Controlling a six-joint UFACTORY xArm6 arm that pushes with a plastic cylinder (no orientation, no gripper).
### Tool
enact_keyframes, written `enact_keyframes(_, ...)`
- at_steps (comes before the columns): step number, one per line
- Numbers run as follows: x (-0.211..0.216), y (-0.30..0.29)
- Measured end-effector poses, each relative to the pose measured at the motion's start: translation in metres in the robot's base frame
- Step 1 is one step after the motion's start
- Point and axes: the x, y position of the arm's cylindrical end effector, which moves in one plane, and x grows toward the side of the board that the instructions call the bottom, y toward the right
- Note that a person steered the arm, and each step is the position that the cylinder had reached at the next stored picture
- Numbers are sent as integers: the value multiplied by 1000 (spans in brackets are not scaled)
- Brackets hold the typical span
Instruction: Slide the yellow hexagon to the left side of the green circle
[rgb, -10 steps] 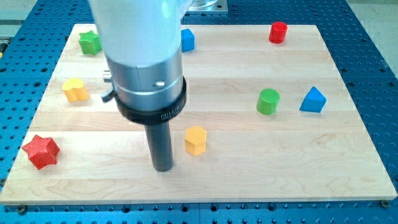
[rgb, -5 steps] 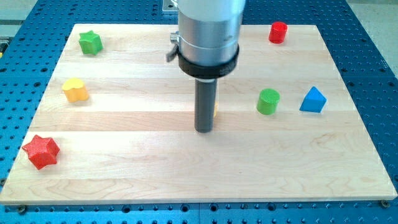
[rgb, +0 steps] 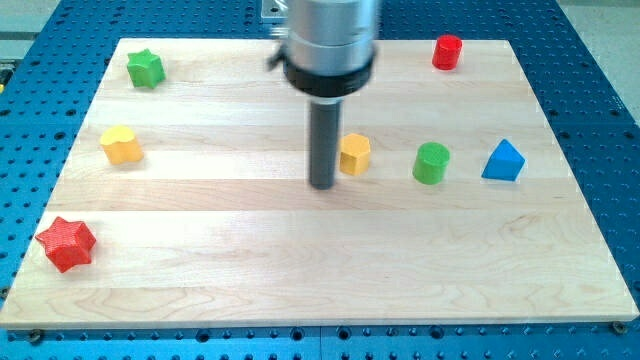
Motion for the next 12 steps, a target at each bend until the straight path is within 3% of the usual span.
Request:
enact_keyframes(1,-22,-50)
enact_keyframes(2,-73,-25)
enact_keyframes(4,-68,56)
enact_keyframes(6,-33,34)
enact_keyframes(7,32,18)
enact_keyframes(8,55,50)
enact_keyframes(10,21,75)
enact_keyframes(11,39,52)
enact_keyframes(12,36,-23)
